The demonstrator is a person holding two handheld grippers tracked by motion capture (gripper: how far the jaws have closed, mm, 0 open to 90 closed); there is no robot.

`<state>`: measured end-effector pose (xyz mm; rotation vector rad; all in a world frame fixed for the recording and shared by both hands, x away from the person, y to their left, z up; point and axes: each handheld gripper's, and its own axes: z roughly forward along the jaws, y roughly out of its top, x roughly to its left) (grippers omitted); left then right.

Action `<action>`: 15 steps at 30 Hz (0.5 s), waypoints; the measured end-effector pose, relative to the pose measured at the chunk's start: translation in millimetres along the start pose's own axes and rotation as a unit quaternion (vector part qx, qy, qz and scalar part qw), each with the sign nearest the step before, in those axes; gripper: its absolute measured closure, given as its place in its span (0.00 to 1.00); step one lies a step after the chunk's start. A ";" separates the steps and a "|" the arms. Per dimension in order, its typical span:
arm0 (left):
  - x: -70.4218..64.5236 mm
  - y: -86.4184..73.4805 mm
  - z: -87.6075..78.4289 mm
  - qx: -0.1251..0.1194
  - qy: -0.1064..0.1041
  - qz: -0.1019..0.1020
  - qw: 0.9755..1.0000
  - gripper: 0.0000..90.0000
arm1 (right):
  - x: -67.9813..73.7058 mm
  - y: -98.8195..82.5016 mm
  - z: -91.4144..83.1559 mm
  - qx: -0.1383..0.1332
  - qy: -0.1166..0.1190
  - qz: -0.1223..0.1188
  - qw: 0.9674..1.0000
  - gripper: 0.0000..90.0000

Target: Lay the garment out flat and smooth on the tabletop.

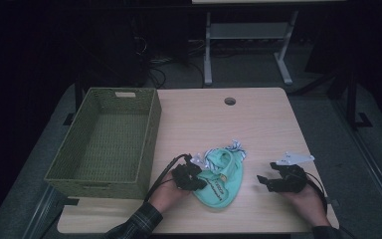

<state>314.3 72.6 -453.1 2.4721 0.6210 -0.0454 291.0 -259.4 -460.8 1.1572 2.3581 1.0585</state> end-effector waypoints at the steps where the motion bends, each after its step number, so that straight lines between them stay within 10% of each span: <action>1: 0.2 0.1 0.0 0.000 -0.001 -0.001 1.000 0.98 | -0.6 2.5 0.3 -0.005 0.004 -0.002 1.000 0.40; 15: 1.5 0.1 0.6 -0.003 -0.006 -0.003 1.000 0.99 | -11.1 38.3 17.1 -0.022 0.048 -0.016 0.998 0.74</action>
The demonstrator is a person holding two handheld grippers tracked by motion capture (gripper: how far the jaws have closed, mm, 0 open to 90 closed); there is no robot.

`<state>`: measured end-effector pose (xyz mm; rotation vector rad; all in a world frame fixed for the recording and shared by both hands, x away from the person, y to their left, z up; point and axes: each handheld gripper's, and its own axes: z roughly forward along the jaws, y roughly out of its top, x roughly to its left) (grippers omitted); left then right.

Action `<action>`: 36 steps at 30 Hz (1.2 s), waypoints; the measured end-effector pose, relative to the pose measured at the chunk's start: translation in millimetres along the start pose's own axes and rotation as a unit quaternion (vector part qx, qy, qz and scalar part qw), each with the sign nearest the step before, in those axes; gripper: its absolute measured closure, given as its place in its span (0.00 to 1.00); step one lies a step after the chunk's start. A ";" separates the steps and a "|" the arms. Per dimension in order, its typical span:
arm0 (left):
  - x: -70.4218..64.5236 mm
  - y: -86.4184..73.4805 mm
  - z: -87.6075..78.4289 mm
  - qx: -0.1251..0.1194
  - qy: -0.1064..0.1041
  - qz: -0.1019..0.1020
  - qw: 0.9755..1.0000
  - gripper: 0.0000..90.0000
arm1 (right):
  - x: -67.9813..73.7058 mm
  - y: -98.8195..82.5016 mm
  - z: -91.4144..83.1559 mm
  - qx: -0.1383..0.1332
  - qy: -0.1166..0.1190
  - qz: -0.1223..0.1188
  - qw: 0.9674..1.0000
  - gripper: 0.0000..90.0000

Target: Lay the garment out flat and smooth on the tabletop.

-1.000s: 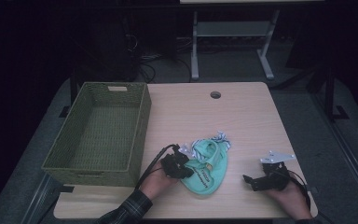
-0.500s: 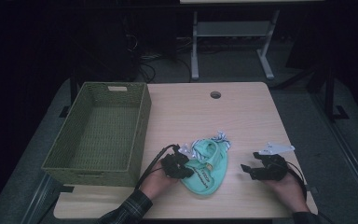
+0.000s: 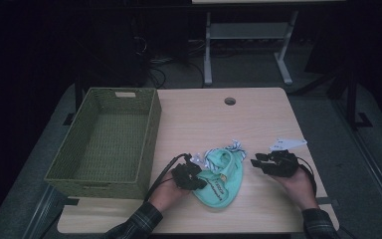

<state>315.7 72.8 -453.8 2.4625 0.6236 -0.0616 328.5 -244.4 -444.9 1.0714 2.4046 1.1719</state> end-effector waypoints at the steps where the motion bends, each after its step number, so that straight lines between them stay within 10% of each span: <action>1: 0.0 0.0 0.0 0.000 0.000 0.000 1.000 0.99 | -0.5 2.3 2.2 0.000 0.001 0.000 1.000 0.75; 36: 0.7 0.5 -0.1 0.002 -0.002 0.002 1.000 0.99 | -6.3 23.9 67.1 0.045 0.012 -0.010 0.999 0.96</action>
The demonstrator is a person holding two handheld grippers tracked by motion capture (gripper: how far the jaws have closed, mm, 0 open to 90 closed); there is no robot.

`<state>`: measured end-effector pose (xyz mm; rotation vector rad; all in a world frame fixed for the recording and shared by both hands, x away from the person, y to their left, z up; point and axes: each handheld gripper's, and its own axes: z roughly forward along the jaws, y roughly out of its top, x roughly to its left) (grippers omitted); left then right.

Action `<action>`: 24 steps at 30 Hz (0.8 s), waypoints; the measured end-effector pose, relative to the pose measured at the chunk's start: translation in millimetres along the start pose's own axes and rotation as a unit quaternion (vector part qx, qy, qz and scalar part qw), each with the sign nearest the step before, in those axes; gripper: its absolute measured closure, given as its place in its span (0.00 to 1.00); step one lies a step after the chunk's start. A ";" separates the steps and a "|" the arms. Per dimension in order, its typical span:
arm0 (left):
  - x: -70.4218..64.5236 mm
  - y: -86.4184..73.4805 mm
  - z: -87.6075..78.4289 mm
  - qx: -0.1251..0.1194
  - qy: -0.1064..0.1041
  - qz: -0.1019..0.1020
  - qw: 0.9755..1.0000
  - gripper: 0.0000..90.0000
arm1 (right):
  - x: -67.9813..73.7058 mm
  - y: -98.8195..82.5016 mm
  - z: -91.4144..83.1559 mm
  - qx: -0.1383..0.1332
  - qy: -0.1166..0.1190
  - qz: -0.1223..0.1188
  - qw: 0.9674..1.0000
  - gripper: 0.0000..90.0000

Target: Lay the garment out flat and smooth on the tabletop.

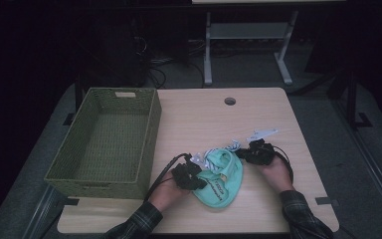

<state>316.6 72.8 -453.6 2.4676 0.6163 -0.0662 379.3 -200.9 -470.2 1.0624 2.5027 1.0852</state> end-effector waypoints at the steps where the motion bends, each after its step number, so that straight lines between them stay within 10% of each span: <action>1: -0.1 -0.1 0.1 0.000 0.001 0.000 1.000 0.99 | -0.1 -0.6 -0.2 -0.001 -0.002 -0.001 1.000 0.97; 14: 0.2 0.1 0.0 0.000 -0.001 0.001 1.000 1.00 | -6.5 1.8 -25.3 -0.025 -0.028 0.006 0.999 0.99; 24: -0.1 -0.1 0.2 -0.001 0.001 0.003 1.000 1.00 | -40.2 -21.7 -39.6 -0.008 -0.076 0.047 0.996 0.99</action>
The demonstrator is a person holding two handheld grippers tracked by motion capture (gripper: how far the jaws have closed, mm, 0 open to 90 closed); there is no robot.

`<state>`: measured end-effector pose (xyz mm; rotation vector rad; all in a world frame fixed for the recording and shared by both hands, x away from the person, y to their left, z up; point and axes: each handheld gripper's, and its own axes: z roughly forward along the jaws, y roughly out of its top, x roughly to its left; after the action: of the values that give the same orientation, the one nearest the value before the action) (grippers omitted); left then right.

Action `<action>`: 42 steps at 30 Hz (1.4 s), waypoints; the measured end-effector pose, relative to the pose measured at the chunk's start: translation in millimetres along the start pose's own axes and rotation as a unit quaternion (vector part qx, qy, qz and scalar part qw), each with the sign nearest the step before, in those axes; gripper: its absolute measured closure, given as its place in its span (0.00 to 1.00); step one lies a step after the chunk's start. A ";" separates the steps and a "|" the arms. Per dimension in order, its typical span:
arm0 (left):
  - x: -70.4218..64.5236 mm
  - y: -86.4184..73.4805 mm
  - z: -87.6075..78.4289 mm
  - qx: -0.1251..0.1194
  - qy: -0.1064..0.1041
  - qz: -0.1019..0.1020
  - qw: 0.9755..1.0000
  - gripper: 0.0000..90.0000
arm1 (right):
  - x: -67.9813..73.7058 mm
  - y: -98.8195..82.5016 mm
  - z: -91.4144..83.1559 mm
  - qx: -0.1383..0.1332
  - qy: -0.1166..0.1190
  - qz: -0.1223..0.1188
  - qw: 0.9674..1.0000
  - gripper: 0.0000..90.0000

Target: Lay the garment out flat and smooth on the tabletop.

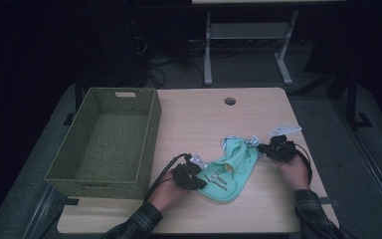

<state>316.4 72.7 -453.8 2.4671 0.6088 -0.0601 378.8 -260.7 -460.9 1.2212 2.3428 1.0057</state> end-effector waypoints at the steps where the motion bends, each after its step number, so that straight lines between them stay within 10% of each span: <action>1: 0.0 0.2 0.1 0.001 0.000 0.001 1.000 1.00 | -2.1 -2.4 0.6 0.006 0.003 0.005 1.000 0.99; 26: 0.0 0.8 0.1 0.001 0.005 0.005 1.000 1.00 | 8.3 31.2 -36.0 -0.049 0.046 -0.018 0.998 0.87; 42: -1.5 1.5 0.5 0.002 0.009 0.010 1.000 1.00 | 29.0 71.7 -1.7 -0.028 0.072 -0.048 0.996 0.87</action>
<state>315.8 70.8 -453.1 2.4792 0.5934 -0.0309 403.1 -210.1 -407.7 1.0368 2.4382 1.1518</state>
